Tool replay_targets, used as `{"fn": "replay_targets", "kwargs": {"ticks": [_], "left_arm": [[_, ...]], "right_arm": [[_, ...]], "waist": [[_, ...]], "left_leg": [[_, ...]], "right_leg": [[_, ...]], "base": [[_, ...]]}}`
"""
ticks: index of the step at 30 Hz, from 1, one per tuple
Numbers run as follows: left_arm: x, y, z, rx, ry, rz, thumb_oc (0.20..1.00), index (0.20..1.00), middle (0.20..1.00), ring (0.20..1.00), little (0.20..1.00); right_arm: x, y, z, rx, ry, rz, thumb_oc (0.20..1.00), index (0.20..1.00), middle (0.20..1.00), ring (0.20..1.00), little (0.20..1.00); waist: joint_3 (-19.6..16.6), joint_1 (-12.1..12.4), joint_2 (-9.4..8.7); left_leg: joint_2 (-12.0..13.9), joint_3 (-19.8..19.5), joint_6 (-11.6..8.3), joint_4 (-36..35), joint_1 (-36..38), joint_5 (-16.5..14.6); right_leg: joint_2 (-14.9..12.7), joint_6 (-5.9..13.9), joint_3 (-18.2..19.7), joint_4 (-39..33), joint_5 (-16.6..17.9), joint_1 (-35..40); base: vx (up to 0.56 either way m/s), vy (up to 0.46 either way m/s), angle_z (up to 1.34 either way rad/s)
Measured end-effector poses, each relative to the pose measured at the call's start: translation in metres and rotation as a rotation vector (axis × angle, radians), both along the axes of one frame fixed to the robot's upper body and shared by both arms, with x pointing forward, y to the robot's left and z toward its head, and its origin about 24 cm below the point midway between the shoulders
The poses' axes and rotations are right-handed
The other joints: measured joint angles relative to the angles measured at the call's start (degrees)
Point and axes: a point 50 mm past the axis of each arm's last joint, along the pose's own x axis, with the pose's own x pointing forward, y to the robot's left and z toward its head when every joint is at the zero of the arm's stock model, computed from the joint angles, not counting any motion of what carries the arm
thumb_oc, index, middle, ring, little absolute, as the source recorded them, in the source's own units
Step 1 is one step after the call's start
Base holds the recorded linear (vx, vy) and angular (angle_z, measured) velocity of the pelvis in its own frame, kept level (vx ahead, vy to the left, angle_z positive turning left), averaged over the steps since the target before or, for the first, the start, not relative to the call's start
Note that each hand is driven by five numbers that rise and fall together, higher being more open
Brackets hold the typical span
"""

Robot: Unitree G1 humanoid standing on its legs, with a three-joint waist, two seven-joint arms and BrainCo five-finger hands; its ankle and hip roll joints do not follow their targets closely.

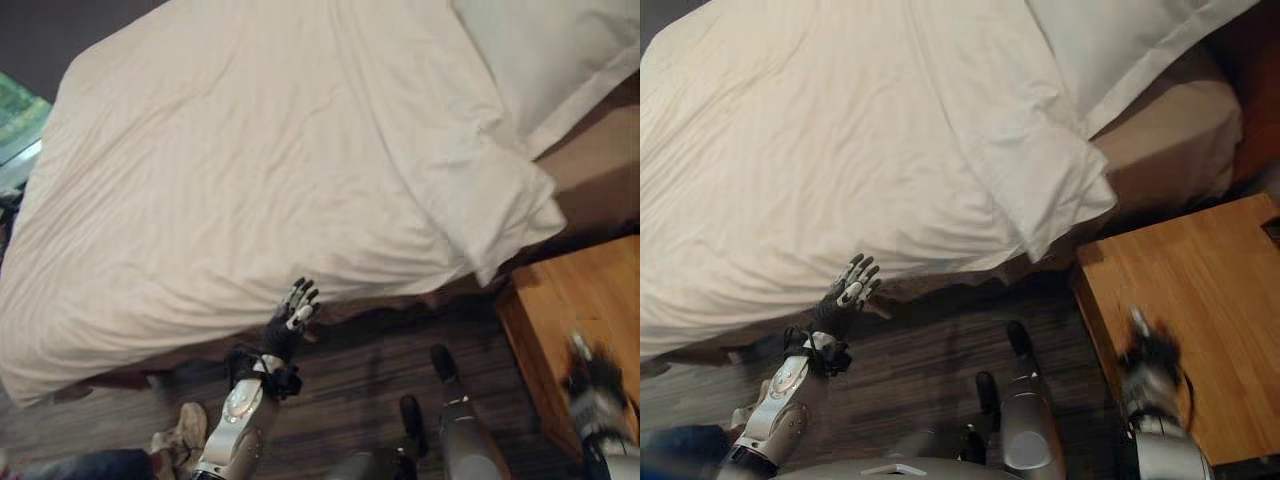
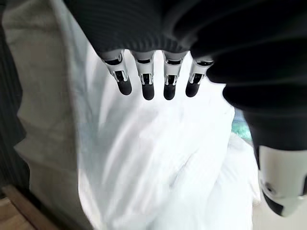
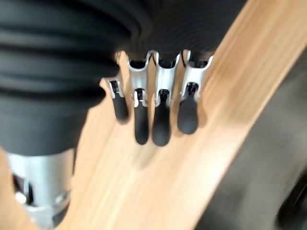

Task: Making the bed.

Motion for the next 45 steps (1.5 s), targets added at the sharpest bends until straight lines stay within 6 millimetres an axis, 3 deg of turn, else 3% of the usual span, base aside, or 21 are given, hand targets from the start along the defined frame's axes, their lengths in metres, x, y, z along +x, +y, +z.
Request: {"fn": "replay_targets", "kwargs": {"ticks": [2,5,7,9,10,13,14,17,19,22,27,29,31,35,37,40,42,45], "left_arm": [[-0.001,0.001,0.001,-0.006,-0.006,-0.014,1.0,1.0,1.0,1.0,1.0],[-0.002,0.001,-0.001,-0.006,0.008,-0.022,1.0,1.0,1.0,1.0,1.0],[-0.003,0.0,-0.003,-0.006,0.021,-0.026,1.0,1.0,1.0,1.0,1.0],[-0.002,0.0,-0.002,-0.007,0.017,-0.024,1.0,1.0,1.0,1.0,1.0],[0.002,-0.002,0.002,-0.013,0.001,-0.027,1.0,1.0,1.0,1.0,1.0],[0.005,-0.007,0.004,-0.039,-0.011,-0.016,1.0,1.0,1.0,1.0,1.0],[0.006,-0.008,0.004,-0.04,-0.011,-0.017,1.0,1.0,1.0,1.0,1.0],[0.01,-0.013,0.009,-0.046,-0.029,-0.036,1.0,1.0,1.0,1.0,1.0],[0.007,-0.01,0.006,-0.034,-0.013,-0.029,1.0,1.0,1.0,1.0,1.0],[0.004,-0.011,0.001,0.005,0.022,-0.055,1.0,1.0,1.0,1.0,1.0],[0.003,-0.018,-0.003,0.006,0.044,-0.085,1.0,1.0,1.0,1.0,1.0],[0.003,-0.02,-0.004,0.005,0.046,-0.095,1.0,1.0,1.0,1.0,1.0],[0.003,-0.021,-0.004,0.004,0.05,-0.099,1.0,1.0,1.0,1.0,1.0],[0.002,-0.019,-0.007,0.005,0.066,-0.09,1.0,1.0,1.0,1.0,1.0],[0.001,-0.018,-0.008,0.006,0.069,-0.086,1.0,1.0,1.0,1.0,1.0],[0.0,-0.017,-0.011,0.008,0.085,-0.081,1.0,1.0,1.0,1.0,1.0],[0.002,-0.016,-0.012,0.012,0.088,-0.08,1.0,1.0,1.0,1.0,1.0],[0.003,-0.013,-0.013,0.021,0.093,-0.077,1.0,1.0,1.0,1.0,1.0]], "right_arm": [[-0.062,-0.003,-0.022,0.062,0.167,-0.119,1.0,1.0,1.0,1.0,1.0],[-0.08,-0.009,-0.022,0.091,0.141,-0.25,1.0,1.0,1.0,1.0,1.0],[-0.083,-0.015,-0.018,0.083,0.104,-0.295,1.0,1.0,1.0,1.0,1.0],[-0.072,-0.025,-0.007,0.048,0.022,-0.297,1.0,1.0,1.0,1.0,1.0],[-0.058,-0.031,0.003,0.015,-0.043,-0.28,0.2,0.2,0.2,0.2,0.2],[0.002,-0.03,0.045,-0.052,-0.342,-0.174,0.2,0.2,0.2,0.2,0.2],[0.044,-0.013,0.087,-0.108,-0.6,-0.047,0.2,0.2,0.2,0.2,0.2],[0.077,0.011,0.138,-0.17,-0.88,0.089,0.2,0.2,0.2,0.2,0.2],[0.089,0.031,0.159,-0.148,-1.017,0.125,0.2,0.2,0.2,0.2,0.2],[0.111,0.062,0.175,-0.115,-1.102,0.258,0.2,0.2,0.2,0.2,0.2],[0.133,0.103,0.179,-0.036,-1.103,0.447,0.2,0.2,0.2,0.2,0.2],[0.154,0.133,0.186,0.018,-1.1,0.572,0.2,0.2,0.2,0.2,0.2],[0.171,0.15,0.191,0.041,-1.073,0.655,0.2,0.2,0.2,0.2,0.2],[0.202,0.165,0.2,0.065,-1.017,0.7,0.2,0.2,0.2,0.2,0.2],[0.207,0.171,0.205,0.092,-1.031,0.699,0.2,0.2,0.2,0.2,0.2],[0.228,0.195,0.221,0.126,-1.023,0.744,0.2,0.2,0.2,0.2,0.2],[0.244,0.207,0.248,0.116,-1.048,0.77,0.2,0.2,0.2,0.2,0.2],[0.261,0.221,0.276,0.12,-1.059,0.765,0.2,0.2,0.2,0.2,0.2]], "waist": [[-2.34,-1.04,-2.97],[-5.01,-1.72,-4.66],[-6.16,-1.65,-5.12],[-6.77,-1.88,-5.01],[-7.27,-2.17,-4.96],[-7.43,-2.99,-5.22],[-7.42,-3.26,-5.47],[-8.11,-3.08,-6.68],[-9.24,-3.12,-8.43],[-9.45,-2.97,-10.41],[-9.78,-1.86,-10.63],[-9.82,-0.88,-10.58],[-9.8,0.9,-10.65],[-9.82,3.39,-10.71],[-9.79,4.6,-10.64],[-9.51,6.01,-10.69],[-9.11,6.7,-10.64],[-7.77,9.67,-9.5]], "left_leg": [[1.38,0.64,0.73,-0.07,1.77,-0.98],[2.99,1.93,0.76,-0.06,2.32,-1.44],[3.15,1.96,0.28,-0.06,2.98,-1.75],[3.63,1.98,-0.38,-0.06,3.81,-1.72],[3.76,1.99,-0.5,-0.05,4.05,-1.77],[3.7,3.2,-1.26,-0.04,5.46,-2.39],[3.56,4.69,-1.12,-0.04,5.63,-2.77],[4.03,6.2,-0.48,-0.06,4.92,-2.65],[3.73,7.47,-0.09,-0.05,4.61,-2.33],[4.06,8.76,0.09,-0.05,4.62,-2.22],[3.83,9.71,-0.46,-0.05,5.73,-2.55],[3.77,10.45,-0.64,-0.05,5.99,-2.69],[3.62,10.38,-0.72,-0.04,5.9,-2.63],[3.49,9.18,-0.62,-0.04,6.08,-2.49],[3.37,8.59,-0.5,-0.04,5.61,-2.11],[3.45,7.23,-0.5,-0.04,5.31,-1.92],[3.33,5.57,-0.79,-0.03,4.79,-1.58],[3.35,3.64,-0.86,-0.02,3.55,-1.26]], "right_leg": [[0.98,1.14,-0.35,-1.6,-0.26,2.21],[1.86,1.56,-0.87,2.1,-1.08,0.89],[2.18,0.74,-0.74,1.0,-1.71,2.08],[2.59,0.35,-0.66,-1.08,-1.37,4.08],[2.76,0.22,-0.62,-1.82,-1.4,4.53],[3.18,0.23,0.66,-2.16,-1.32,5.81],[3.39,0.36,1.82,-1.96,-1.41,5.68],[3.67,3.04,2.21,-1.32,-3.11,4.29],[3.85,3.06,2.45,0.84,-3.12,2.08],[4.1,3.16,2.68,0.04,-3.07,2.32],[4.23,2.71,3.63,-0.65,-1.38,3.55],[4.2,2.57,3.83,-1.31,-1.1,3.95],[4.03,2.66,3.91,-1.56,-0.66,4.14],[3.65,2.54,3.61,-2.25,-0.32,4.77],[3.35,2.28,3.43,-2.5,0.12,4.97],[2.92,2.21,2.18,-3.03,0.59,5.34],[2.49,1.74,0.68,-3.08,0.9,5.01],[1.99,1.35,-0.89,-3.11,1.0,4.55]], "base": [[0.07,-0.032,-0.25],[0.05,-0.017,-0.24],[0.02,-0.003,-0.02],[0.0,0.0,0.0],[0.0,0.0,0.0],[0.02,0.01,-0.21],[0.02,-0.001,-0.55],[0.0,-0.011,-0.33],[0.0,-0.007,-0.25],[-0.02,-0.013,-0.24],[-0.03,-0.018,-0.11],[-0.03,-0.012,-0.13],[-0.05,-0.013,0.02],[-0.03,-0.018,0.15],[-0.03,-0.018,0.18],[-0.05,-0.03,0.18],[-0.07,-0.035,0.47],[-0.05,-0.035,0.35]]}}
